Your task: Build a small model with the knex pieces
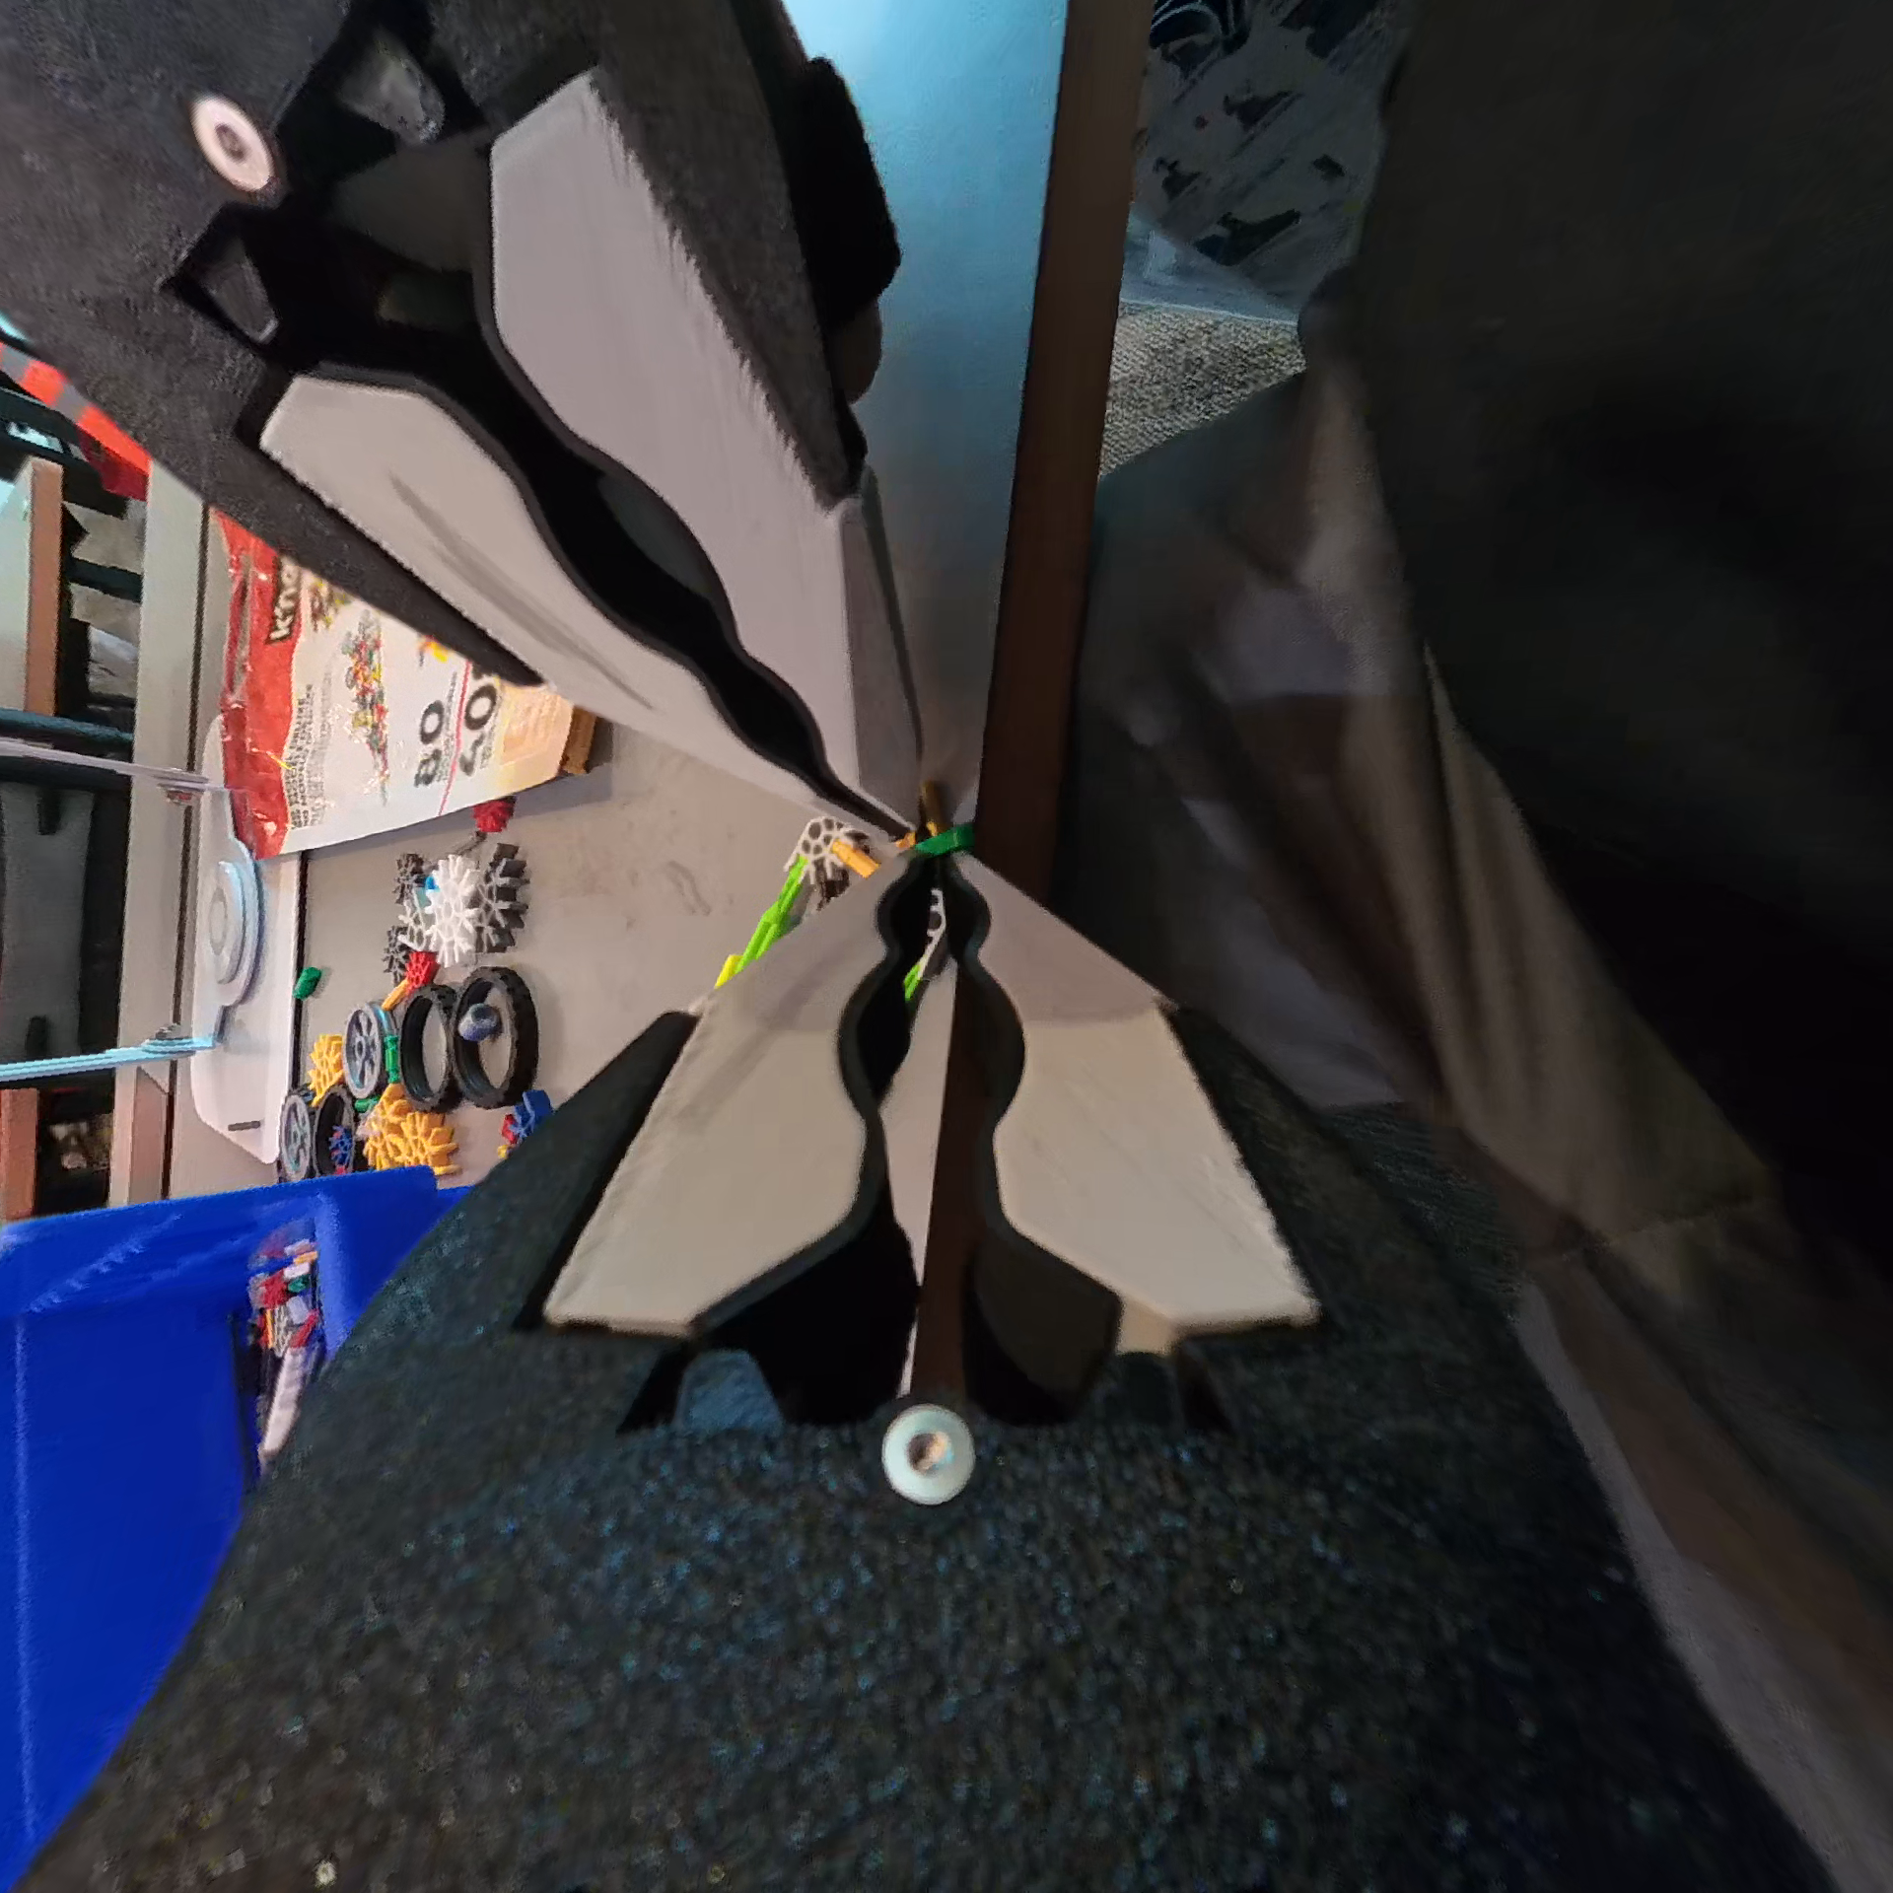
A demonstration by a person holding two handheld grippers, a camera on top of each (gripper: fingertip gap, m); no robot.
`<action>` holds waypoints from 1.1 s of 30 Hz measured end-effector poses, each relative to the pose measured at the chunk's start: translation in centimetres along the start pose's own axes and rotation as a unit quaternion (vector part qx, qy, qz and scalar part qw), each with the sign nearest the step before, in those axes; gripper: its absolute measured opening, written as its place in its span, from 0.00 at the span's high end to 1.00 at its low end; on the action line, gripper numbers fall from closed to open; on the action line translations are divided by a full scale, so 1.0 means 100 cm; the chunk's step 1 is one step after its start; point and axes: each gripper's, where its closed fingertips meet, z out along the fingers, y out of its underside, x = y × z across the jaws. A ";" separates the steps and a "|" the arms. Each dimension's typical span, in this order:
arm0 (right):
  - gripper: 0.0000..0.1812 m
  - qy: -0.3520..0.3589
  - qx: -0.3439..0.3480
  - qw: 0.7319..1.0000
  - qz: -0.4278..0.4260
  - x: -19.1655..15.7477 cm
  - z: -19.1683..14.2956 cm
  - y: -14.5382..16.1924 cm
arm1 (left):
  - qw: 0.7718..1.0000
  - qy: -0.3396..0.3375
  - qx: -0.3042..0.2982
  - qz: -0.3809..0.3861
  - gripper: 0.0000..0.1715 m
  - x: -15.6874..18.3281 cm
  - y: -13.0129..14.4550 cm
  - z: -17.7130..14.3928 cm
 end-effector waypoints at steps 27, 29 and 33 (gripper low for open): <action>0.93 0.049 0.033 0.998 -0.011 0.006 0.000 0.000 | 0.999 -0.014 0.033 0.003 0.96 -0.001 0.006 -0.008; 0.91 0.055 0.042 0.997 -0.026 0.004 0.001 -0.003 | 0.999 -0.026 0.035 -0.006 0.95 -0.004 0.008 -0.010; 0.88 0.091 0.045 0.993 -0.053 0.007 -0.001 -0.006 | 0.999 -0.032 0.031 -0.006 0.95 -0.002 0.011 -0.008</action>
